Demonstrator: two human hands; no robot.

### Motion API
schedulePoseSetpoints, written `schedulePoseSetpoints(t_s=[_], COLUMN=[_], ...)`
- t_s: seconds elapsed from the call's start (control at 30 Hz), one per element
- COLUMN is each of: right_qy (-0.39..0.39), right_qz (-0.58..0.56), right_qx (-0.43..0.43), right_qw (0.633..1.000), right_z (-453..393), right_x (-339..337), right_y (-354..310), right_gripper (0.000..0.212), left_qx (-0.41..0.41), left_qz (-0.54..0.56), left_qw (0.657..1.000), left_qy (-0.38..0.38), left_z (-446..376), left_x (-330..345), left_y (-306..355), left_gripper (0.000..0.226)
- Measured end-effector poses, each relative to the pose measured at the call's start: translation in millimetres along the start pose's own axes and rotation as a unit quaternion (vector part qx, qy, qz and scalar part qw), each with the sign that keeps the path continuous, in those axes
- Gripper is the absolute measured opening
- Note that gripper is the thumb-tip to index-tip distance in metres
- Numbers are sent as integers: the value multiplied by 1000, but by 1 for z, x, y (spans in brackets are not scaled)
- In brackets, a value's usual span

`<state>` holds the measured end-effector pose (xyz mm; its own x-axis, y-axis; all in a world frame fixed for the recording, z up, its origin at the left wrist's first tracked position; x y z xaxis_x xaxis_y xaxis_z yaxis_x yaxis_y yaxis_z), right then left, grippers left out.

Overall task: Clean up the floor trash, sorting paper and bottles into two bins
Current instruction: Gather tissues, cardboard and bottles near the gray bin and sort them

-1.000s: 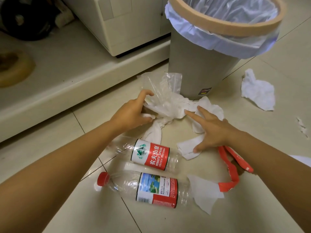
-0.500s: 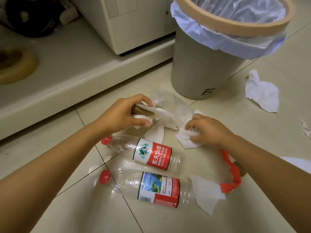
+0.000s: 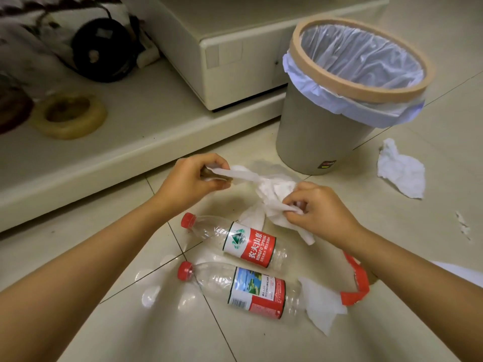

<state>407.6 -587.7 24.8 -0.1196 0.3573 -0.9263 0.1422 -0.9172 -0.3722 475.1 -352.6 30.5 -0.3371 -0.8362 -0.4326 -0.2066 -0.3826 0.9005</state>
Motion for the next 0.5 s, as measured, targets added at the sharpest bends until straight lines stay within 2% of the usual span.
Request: schedulePoseSetpoints(t_s=[0.13,0.5], right_qy=[29,71], right_qz=[-6,-41], right_qx=[-26,-128], right_qw=[999,988], right_z=[-6,-20], right_x=[-11,-19], right_y=[-41,-185], right_gripper=[11,8], left_qx=[-11,-25], left_qz=[-29,-67], left_qw=[999,982], left_qy=[27,173], left_z=[11,92], left_x=[-26,-140], left_y=[13,38], left_gripper=[21,19])
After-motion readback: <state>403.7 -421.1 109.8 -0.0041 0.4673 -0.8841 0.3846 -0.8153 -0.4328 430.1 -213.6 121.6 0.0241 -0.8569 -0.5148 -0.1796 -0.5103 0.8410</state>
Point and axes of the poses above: each hand's wrist, its own z-axis away from the middle knuckle, its own x-axis out of the palm, y = z × x, the point moved 4 cm from there along -z, towards the middle knuckle, and after that the axes turned 11 degrees about z, right-handed, at the moved point
